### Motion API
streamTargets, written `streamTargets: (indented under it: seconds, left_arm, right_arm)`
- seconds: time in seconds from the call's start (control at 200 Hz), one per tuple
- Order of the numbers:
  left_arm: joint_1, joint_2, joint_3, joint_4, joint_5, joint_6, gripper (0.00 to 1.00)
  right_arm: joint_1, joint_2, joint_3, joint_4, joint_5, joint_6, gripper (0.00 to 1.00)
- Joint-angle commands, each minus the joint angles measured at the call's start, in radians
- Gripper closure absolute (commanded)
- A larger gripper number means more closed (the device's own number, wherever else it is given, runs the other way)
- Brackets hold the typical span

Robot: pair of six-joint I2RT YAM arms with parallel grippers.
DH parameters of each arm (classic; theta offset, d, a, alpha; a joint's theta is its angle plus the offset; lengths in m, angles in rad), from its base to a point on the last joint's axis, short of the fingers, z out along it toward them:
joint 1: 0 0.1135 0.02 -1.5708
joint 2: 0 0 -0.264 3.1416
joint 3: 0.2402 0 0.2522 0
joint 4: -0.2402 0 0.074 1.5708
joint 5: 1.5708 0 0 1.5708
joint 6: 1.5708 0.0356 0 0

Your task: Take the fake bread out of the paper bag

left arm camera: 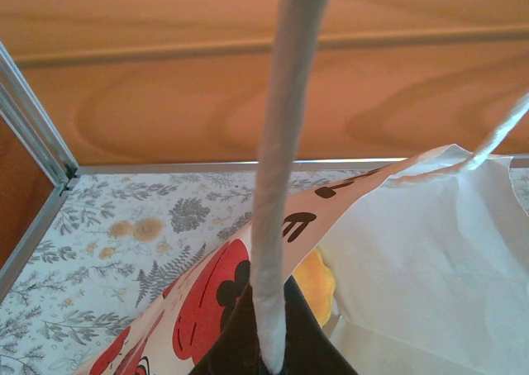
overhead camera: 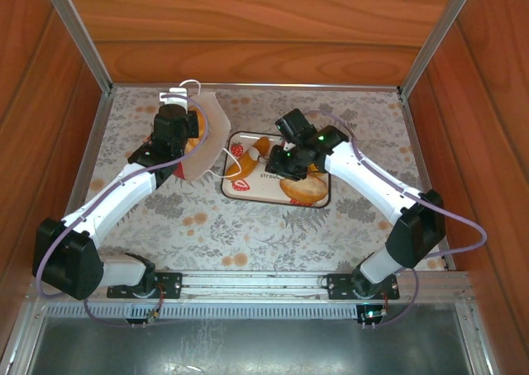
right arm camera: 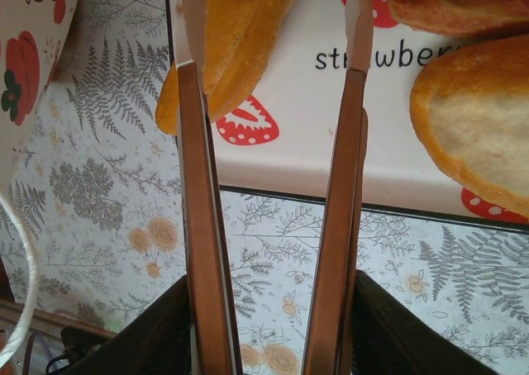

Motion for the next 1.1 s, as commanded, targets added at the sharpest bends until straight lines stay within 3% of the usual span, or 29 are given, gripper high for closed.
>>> streamTargets:
  seconds: [0.0, 0.25, 0.545, 0.685, 1.095]
  left_arm:
    - [0.006, -0.009, -0.004, 0.003, 0.015, -0.023, 1.0]
    - [0.006, -0.007, -0.004, 0.003, 0.014, -0.024, 1.0]
    - [0.006, -0.01, -0.005, 0.004, 0.014, -0.024, 1.0]
    - [0.006, -0.01, -0.005, 0.003, 0.014, -0.024, 1.0]
    - [0.006, -0.018, -0.005, 0.003, -0.004, -0.013, 1.0]
  right_arm:
    - [-0.006, 0.012, -0.002, 0.06, -0.053, 0.023, 0.52]
    - [-0.008, 0.079, 0.032, 0.067, -0.084, -0.002, 0.55]
    - [-0.008, 0.119, 0.105, -0.037, -0.043, -0.053, 0.72]
    - [-0.003, 0.139, 0.186, -0.163, -0.004, -0.11, 0.77]
    - [0.076, 0.296, 0.594, -0.65, 0.262, -0.251, 0.75]
